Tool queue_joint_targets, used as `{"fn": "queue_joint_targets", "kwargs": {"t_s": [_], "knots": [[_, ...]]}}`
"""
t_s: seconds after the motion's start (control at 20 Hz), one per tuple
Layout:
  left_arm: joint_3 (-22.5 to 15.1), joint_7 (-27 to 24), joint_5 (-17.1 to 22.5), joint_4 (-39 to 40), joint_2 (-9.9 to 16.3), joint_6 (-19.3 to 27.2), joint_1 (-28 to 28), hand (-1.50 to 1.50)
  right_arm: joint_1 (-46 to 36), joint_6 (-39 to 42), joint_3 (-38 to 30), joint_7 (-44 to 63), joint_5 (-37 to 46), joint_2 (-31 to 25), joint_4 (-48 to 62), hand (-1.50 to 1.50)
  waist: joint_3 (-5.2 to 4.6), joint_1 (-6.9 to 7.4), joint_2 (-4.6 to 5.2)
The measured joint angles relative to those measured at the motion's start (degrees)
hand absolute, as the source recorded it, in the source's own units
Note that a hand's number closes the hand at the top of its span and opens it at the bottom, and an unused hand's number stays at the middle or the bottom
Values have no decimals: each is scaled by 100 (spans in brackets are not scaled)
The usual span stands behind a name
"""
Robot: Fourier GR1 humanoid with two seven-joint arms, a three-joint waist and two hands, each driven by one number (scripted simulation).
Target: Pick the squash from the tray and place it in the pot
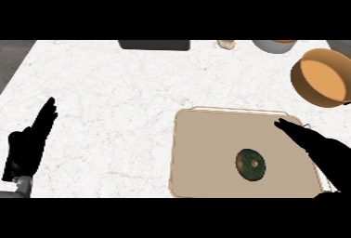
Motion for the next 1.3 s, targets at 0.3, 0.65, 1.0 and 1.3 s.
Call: {"fn": "queue_joint_targets", "kwargs": {"t_s": [0.3, 0.65, 1.0, 1.3], "knots": [[47, 7, -118, -93, -94, -31, 146, 0, -1008, 891, 555, 1288, -246, 714, 351, -150, 9, -44, -13], [302, 110, -197, -215, -168, -215, 261, 0, -1457, 1341, 827, 1711, 176, 1455, 914, -150, 16, -112, -25], [519, 177, -352, -250, -326, -373, 273, 0, -1534, 1581, 901, 1629, 730, 1968, 1409, -150, 17, -139, -27], [653, 141, -527, -131, -476, -547, 190, 0, -1539, 1728, 907, 1603, 1171, 2401, 1794, -150, 17, -149, -28]]}}
